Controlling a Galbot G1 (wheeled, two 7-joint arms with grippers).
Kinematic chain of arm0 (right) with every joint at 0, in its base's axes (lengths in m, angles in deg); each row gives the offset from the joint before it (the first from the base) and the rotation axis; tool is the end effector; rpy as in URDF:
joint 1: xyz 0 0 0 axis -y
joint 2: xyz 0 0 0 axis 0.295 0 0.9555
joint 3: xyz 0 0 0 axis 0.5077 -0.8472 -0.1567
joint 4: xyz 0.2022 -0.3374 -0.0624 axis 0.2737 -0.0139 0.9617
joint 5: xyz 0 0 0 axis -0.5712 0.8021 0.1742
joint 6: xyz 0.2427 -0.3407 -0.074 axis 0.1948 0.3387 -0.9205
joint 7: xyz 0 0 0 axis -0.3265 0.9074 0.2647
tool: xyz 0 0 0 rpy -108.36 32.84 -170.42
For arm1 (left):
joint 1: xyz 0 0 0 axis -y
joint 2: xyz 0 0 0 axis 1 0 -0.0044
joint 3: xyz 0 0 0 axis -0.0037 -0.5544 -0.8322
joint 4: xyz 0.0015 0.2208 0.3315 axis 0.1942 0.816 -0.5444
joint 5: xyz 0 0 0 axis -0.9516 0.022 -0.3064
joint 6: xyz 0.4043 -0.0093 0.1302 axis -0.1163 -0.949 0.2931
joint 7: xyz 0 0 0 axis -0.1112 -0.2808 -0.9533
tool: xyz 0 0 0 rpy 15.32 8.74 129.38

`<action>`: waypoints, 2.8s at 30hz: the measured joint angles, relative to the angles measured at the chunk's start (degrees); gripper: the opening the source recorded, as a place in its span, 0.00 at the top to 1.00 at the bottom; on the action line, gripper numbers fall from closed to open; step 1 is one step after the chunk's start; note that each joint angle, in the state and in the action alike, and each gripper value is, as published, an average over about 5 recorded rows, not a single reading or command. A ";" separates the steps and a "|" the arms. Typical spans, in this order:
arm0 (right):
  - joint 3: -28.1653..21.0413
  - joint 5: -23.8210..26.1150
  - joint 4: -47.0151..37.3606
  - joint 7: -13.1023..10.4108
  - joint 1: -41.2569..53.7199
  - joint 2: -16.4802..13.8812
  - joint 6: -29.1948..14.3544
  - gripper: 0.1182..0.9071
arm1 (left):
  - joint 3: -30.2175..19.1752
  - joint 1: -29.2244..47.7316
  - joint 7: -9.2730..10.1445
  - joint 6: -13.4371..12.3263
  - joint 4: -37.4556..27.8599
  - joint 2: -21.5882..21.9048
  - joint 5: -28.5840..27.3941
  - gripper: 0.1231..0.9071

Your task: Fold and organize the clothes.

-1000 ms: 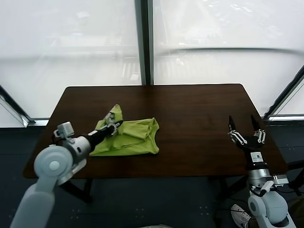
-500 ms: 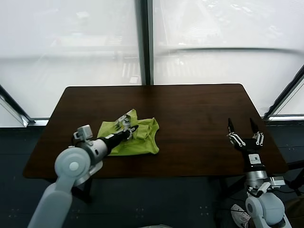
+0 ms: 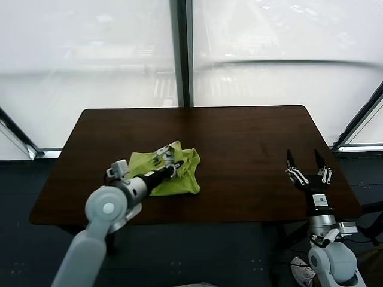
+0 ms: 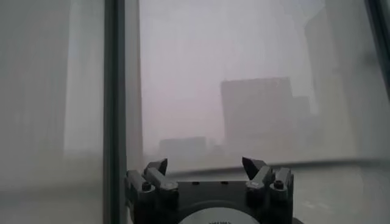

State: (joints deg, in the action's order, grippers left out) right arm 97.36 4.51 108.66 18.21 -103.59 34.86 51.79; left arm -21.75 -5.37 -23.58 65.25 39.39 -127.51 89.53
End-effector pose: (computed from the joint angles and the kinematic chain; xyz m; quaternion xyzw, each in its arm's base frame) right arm 0.2350 -0.1456 -0.3593 -0.0145 0.9895 0.0363 0.1393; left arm 0.3541 0.0044 -0.2646 -0.1973 -0.8693 0.3123 0.3284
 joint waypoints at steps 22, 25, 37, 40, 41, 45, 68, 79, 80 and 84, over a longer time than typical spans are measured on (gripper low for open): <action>-1.79 2.58 -1.15 0.14 0.43 1.86 -0.23 0.00 | -0.49 -1.46 -1.97 0.00 -3.16 -10.05 -7.36 0.35; -2.51 3.37 -1.69 0.44 0.91 1.85 -0.33 0.00 | -0.72 -2.48 -1.79 -0.01 -2.85 -12.56 -8.63 0.13; -9.40 6.12 -3.83 1.65 4.98 -3.00 1.31 0.00 | 0.02 -5.05 -5.83 0.01 0.88 -21.03 -12.50 0.00; -11.33 6.34 -4.22 1.73 6.35 -4.45 2.37 0.00 | 0.69 -4.89 -9.10 0.01 2.15 -21.02 -15.60 0.00; -11.92 6.43 -4.27 1.60 6.81 -4.84 2.96 0.00 | 0.99 -4.81 -10.18 0.01 2.48 -21.02 -16.77 0.00; -14.17 6.22 -3.52 0.46 8.45 -6.29 7.50 0.00 | 2.73 -4.46 -14.73 -0.52 3.40 -19.87 -22.25 0.00; -35.58 -19.05 5.32 -11.82 20.73 -11.98 44.11 0.00 | 15.09 -8.68 -20.43 -8.49 7.26 5.37 -30.60 0.00; -40.76 -19.51 4.04 -11.76 22.28 -9.25 45.31 0.16 | 16.59 -10.56 -20.44 -8.54 8.01 5.47 -31.17 0.00; -40.90 -19.40 3.96 -11.75 22.26 -9.16 45.32 0.18 | 16.69 -10.70 -20.46 -8.55 8.08 5.47 -31.18 0.00; -41.08 -18.92 3.97 -11.63 21.99 -9.20 45.32 0.39 | 16.89 -11.04 -20.51 -8.61 8.15 5.45 -31.29 0.00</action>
State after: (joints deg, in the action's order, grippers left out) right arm 56.28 -14.42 112.63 6.58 -81.60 25.66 97.11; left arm -4.87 -16.41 -44.08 56.64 47.54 -122.07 58.25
